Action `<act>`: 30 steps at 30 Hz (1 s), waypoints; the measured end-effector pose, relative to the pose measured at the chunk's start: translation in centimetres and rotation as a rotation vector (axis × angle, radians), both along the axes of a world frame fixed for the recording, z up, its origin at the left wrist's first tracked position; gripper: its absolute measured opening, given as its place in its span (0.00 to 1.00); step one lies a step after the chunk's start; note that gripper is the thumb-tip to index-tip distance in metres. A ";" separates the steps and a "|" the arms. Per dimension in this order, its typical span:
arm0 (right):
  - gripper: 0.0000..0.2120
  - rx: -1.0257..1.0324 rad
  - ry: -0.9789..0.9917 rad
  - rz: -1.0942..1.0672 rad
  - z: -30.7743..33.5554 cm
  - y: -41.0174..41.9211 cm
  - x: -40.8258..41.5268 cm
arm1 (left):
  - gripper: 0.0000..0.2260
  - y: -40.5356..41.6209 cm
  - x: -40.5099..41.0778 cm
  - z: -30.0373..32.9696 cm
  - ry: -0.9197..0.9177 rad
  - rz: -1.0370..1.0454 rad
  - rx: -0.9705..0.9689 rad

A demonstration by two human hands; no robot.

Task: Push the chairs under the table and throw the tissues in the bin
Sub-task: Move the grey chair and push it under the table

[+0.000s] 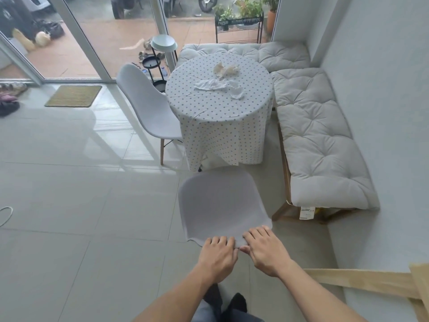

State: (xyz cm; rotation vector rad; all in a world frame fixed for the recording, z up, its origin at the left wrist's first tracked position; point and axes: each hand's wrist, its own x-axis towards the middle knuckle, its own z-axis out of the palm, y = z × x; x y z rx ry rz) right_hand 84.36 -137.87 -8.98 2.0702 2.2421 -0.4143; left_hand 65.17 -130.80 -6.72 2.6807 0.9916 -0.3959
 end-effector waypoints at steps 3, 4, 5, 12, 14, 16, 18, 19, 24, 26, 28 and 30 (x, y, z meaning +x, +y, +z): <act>0.24 0.027 -0.004 -0.028 -0.1 1.0 0.5 | 0.21 1.4 0.7 -0.1 -0.003 -0.021 0.016; 0.24 0.036 -0.005 -0.037 -0.1 1.4 0.6 | 0.20 2.0 0.9 -0.1 -0.004 -0.031 0.020; 0.23 0.044 -0.005 -0.047 -0.2 1.8 0.8 | 0.20 2.7 1.2 -0.1 -0.007 -0.042 0.021; 0.22 0.067 -0.022 -0.115 -0.1 6.4 2.7 | 0.20 8.4 3.6 -0.5 -0.011 -0.088 0.010; 0.23 0.063 -0.028 -0.129 -0.2 7.8 3.1 | 0.19 10.2 4.1 -0.5 -0.013 -0.103 0.007; 0.23 0.060 -0.029 -0.146 -0.1 9.4 3.4 | 0.19 12.1 4.6 -0.4 -0.015 -0.123 0.008; 0.24 0.055 -0.028 -0.166 0.0 11.1 3.8 | 0.19 14.0 5.1 -0.4 -0.008 -0.141 0.012; 0.24 0.050 -0.026 -0.174 0.1 11.8 4.0 | 0.19 14.9 5.4 -0.4 -0.002 -0.149 0.018; 0.26 0.041 -0.017 -0.198 0.1 15.3 5.5 | 0.20 18.5 7.3 -0.3 0.032 -0.148 0.027; 0.27 0.040 -0.013 -0.204 0.1 16.9 6.5 | 0.21 20.2 8.3 -0.2 0.043 -0.148 0.027; 0.28 0.025 -0.013 -0.203 0.1 18.3 7.6 | 0.21 21.6 9.5 -0.1 0.056 -0.140 0.017; 0.28 0.014 -0.018 -0.199 0.1 19.7 8.6 | 0.21 22.7 10.5 -0.1 0.073 -0.124 0.015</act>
